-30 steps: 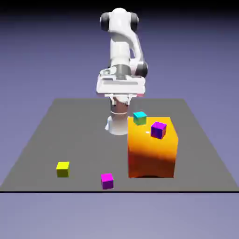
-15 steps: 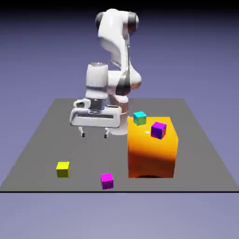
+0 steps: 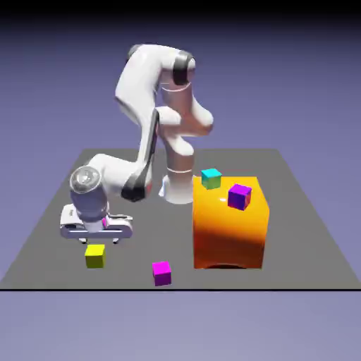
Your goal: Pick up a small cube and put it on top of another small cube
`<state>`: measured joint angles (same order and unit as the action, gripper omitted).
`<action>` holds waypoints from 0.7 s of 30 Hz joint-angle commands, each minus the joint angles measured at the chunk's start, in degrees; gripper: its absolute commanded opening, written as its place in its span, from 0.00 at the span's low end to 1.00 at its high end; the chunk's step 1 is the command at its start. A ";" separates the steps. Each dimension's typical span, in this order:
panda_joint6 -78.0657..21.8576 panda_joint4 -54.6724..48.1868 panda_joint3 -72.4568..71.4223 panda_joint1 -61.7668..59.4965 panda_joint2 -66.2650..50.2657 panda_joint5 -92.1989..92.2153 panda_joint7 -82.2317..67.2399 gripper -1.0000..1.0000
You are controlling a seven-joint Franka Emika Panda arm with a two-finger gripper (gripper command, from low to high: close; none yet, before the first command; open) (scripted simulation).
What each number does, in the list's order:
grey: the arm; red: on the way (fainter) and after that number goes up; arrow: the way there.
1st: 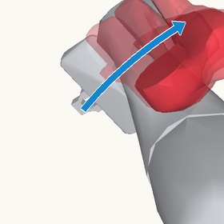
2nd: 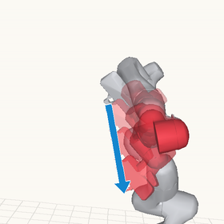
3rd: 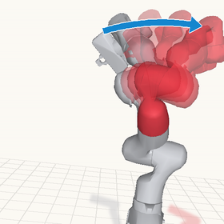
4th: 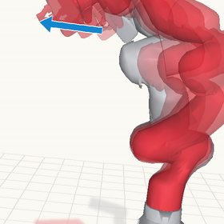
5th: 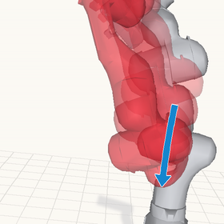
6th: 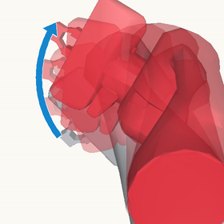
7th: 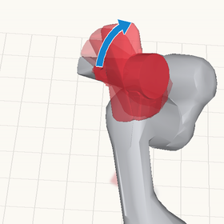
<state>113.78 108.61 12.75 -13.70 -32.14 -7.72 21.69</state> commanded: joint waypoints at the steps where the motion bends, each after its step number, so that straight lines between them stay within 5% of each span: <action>1: -1.77 -1.54 0.37 -0.42 -1.90 -0.23 -0.61 0.50; 6: 6.90 2.53 0.25 -1.50 -6.44 -0.25 -0.20 0.50; 7: 6.91 2.53 0.25 -1.50 -6.44 -0.25 -0.20 0.00; 21: -23.90 -5.22 -18.62 19.33 16.13 -4.35 0.85 0.00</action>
<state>89.85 103.38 -5.87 5.61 -16.01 -11.95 22.54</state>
